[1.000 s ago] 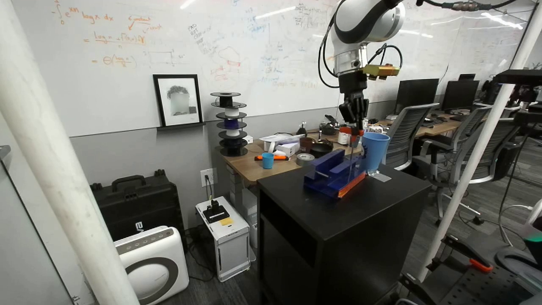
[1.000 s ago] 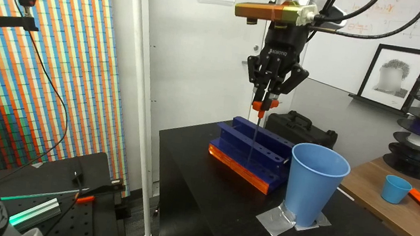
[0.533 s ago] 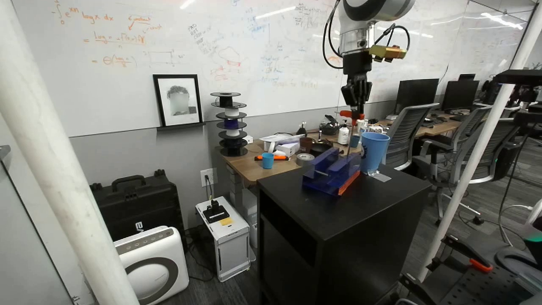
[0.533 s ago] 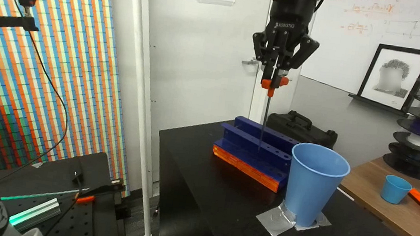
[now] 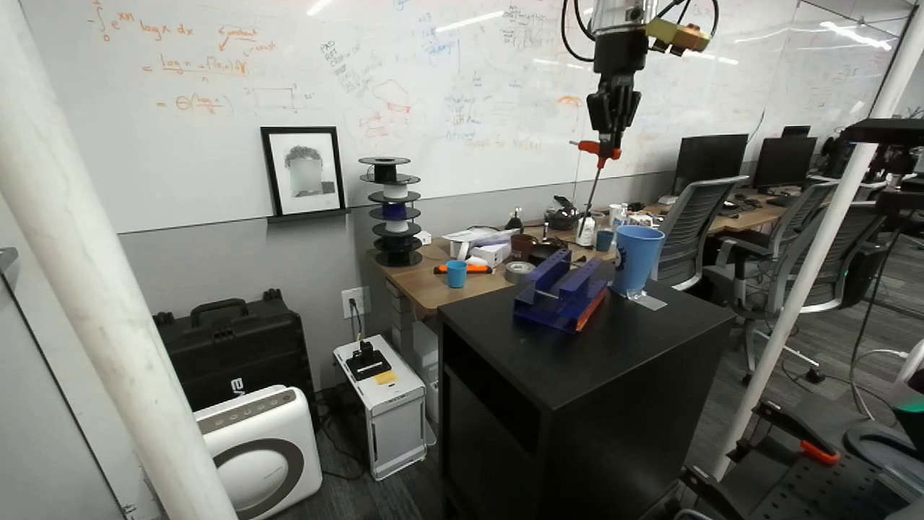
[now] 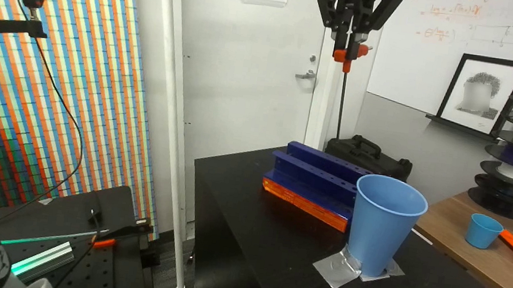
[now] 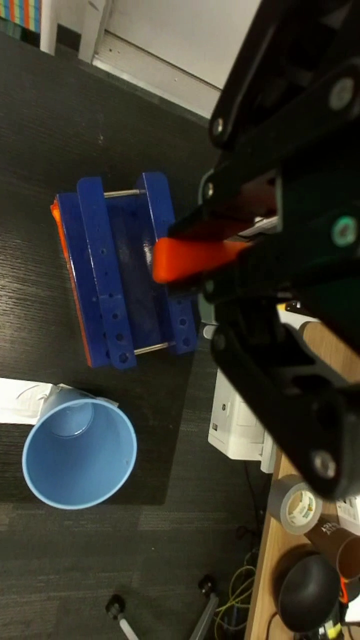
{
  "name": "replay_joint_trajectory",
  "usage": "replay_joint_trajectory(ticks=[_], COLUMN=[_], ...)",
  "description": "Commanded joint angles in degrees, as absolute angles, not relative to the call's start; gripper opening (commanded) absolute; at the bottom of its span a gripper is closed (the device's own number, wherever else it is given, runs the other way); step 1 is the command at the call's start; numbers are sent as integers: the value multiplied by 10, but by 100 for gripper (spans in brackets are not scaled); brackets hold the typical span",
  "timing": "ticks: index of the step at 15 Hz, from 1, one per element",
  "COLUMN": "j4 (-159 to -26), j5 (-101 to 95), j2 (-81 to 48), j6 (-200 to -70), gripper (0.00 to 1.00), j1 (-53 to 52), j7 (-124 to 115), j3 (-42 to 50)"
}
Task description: Remove the wrench from the toolbox and put it inside the large blue cup on the right
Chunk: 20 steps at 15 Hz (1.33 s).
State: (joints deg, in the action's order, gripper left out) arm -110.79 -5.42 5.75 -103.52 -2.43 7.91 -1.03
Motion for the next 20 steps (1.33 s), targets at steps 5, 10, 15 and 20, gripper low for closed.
replay_joint_trajectory(ticks=[5, 10, 15, 20], j4=[-1091, -1104, -1117, -1131], j5=[-64, -84, -89, -87], j2=[86, 86, 72, 43], j6=[-969, -980, -1005, -1052], gripper=[14, 14, 14, 14], j1=[2, 29, 41, 43], j7=[62, 53, 51, 50], j3=[11, 33, 44, 46])
